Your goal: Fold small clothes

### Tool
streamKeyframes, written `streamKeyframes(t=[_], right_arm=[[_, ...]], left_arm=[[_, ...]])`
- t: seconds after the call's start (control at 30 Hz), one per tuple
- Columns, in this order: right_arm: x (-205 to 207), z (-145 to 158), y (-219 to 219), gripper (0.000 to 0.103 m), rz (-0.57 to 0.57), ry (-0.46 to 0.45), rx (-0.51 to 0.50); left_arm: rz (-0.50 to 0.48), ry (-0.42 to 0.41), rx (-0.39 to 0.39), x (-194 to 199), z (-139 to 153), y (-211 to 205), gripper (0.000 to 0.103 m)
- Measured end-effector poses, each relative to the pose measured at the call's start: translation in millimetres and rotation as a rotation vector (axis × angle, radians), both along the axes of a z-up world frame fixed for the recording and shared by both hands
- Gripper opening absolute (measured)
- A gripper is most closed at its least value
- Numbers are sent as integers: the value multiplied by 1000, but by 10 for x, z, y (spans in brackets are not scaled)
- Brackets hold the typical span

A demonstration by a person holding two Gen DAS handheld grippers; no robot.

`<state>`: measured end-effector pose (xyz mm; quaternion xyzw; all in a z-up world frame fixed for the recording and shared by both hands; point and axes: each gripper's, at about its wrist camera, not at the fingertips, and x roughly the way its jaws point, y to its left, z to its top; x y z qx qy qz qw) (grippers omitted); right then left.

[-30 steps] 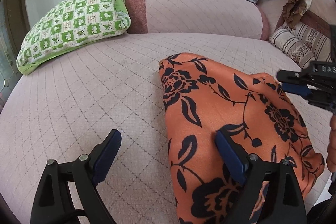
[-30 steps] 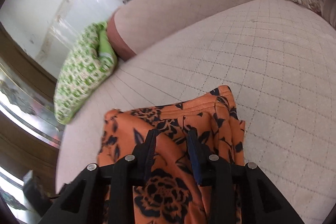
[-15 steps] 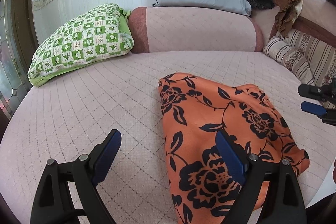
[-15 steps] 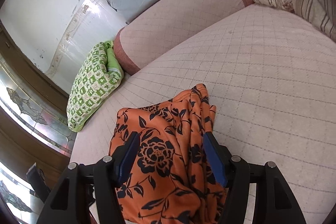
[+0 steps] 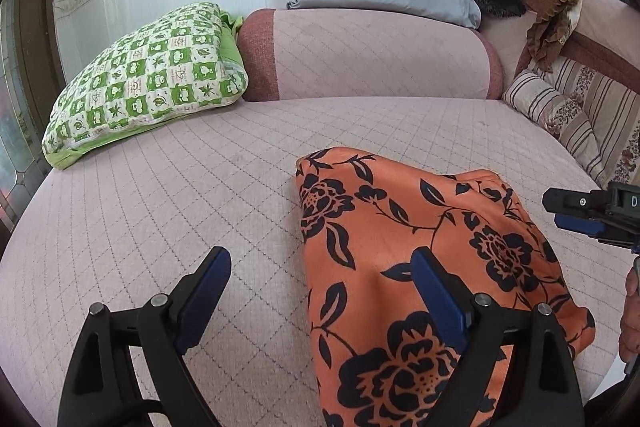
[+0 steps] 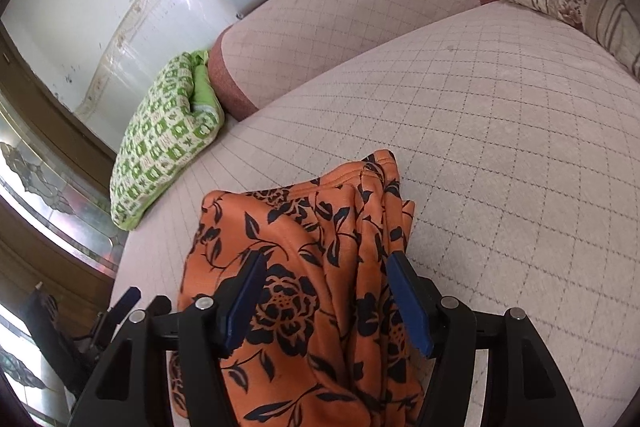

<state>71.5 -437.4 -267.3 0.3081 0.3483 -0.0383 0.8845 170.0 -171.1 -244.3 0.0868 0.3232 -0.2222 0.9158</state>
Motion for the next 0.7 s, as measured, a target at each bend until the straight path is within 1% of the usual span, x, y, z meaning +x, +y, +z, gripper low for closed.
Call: streamKeyframes(t=[0.23,0.4,0.43,0.53,0.6,0.7], right_arm=[[70,-74,-37,66,13,31,-34],[76,-116,-94,66,26,41,-37],[78,-128,-111,67,28,45,-39],[74,-162,-169,69,47,42,-16],[63,-181,-213,72,57,35,5],[37,-206,-271,73,68,34,23]], left_arm=[[7,15,-4,83,-30,-6,91],[-15,46,-17,141,-66,-5,91],[-29,65,-30,170,-75,0,91],[-90,176,-98,306,-134,42,91],[-95,241,-130,416,-186,91,91],[-90,327,-181,562,-251,171,91]])
